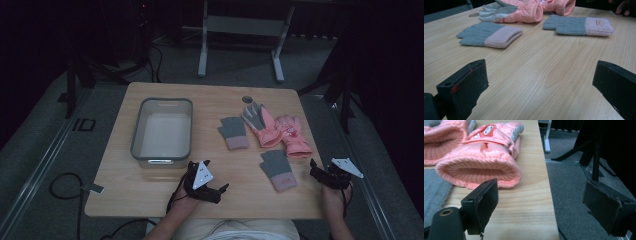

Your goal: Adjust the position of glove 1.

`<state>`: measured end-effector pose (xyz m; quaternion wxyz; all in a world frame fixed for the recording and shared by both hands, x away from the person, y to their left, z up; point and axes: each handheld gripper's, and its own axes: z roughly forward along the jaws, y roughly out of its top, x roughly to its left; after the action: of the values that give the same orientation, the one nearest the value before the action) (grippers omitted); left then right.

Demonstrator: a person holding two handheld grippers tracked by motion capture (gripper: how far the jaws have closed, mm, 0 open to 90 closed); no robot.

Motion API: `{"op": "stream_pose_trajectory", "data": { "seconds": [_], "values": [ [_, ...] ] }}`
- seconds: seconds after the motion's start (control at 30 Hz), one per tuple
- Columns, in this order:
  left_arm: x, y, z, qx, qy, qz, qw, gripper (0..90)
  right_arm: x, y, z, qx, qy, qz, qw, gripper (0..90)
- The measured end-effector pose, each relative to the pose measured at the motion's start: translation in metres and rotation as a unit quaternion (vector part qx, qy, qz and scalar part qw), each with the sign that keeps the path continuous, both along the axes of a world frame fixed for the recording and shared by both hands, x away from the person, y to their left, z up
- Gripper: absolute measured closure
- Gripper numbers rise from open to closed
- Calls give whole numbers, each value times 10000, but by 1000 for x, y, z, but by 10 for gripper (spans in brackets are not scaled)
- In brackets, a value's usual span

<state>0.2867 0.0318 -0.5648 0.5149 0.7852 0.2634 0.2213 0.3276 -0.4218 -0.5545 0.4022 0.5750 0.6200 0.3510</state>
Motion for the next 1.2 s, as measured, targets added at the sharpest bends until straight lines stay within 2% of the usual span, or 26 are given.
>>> {"op": "stream_pose_trajectory", "data": {
  "seconds": [0.37, 0.57, 1.0, 1.2],
  "values": [
    [0, 0, 0, 22, 11, -28, 10000, 0, 2, -1, 0, 57, 74, -2, 10000, 130],
    [-1, -1, 0, 42, 8, -41, 10000, 0, 2, 1, 0, -49, 88, 17, 9999, 130],
    [-1, -1, 0, 42, 9, -40, 10000, 0, 3, 0, 0, -55, 140, -2, 9999, 130],
    [-1, -1, 0, 40, 12, -43, 10000, 0, 2, -2, 7, -65, 195, -28, 9998, 129]
  ]
}}
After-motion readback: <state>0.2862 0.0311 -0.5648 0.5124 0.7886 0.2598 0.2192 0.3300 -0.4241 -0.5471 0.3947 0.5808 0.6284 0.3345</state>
